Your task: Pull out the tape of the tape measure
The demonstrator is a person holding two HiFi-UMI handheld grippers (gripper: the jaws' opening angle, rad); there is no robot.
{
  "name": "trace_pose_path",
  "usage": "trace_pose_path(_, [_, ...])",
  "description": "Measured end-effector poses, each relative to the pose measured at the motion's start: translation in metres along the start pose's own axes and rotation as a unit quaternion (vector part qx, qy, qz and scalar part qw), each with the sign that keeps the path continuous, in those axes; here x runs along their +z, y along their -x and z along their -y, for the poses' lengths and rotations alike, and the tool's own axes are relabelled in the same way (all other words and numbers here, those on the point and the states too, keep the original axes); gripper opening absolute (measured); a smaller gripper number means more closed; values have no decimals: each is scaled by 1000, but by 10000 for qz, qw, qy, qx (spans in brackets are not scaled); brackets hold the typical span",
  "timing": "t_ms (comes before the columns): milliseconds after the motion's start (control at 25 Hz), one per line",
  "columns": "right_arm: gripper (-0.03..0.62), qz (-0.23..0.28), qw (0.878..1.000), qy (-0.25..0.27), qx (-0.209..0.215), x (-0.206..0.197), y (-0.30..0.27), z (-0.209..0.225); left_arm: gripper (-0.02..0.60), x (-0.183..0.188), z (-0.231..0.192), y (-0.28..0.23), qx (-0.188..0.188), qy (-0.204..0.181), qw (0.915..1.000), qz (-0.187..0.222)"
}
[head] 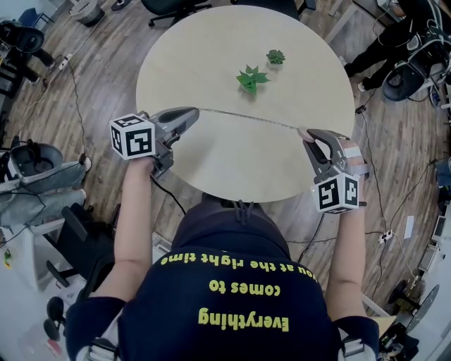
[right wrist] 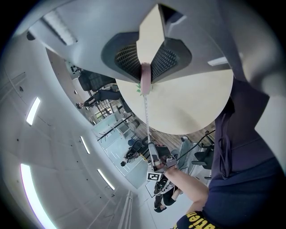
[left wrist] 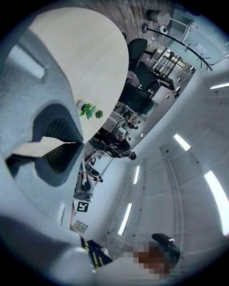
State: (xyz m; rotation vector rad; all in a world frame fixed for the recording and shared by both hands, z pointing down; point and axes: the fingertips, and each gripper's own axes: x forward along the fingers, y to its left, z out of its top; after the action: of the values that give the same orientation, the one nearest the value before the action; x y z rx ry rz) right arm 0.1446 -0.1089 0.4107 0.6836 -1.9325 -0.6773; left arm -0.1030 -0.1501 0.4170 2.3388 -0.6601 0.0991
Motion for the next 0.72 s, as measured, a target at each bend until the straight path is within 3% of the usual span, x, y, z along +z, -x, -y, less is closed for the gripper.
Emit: trace_pose_path(720, [83, 82, 10000, 34, 33, 4, 0, -3, 8, -5, 15, -17, -171, -15, 9998, -87])
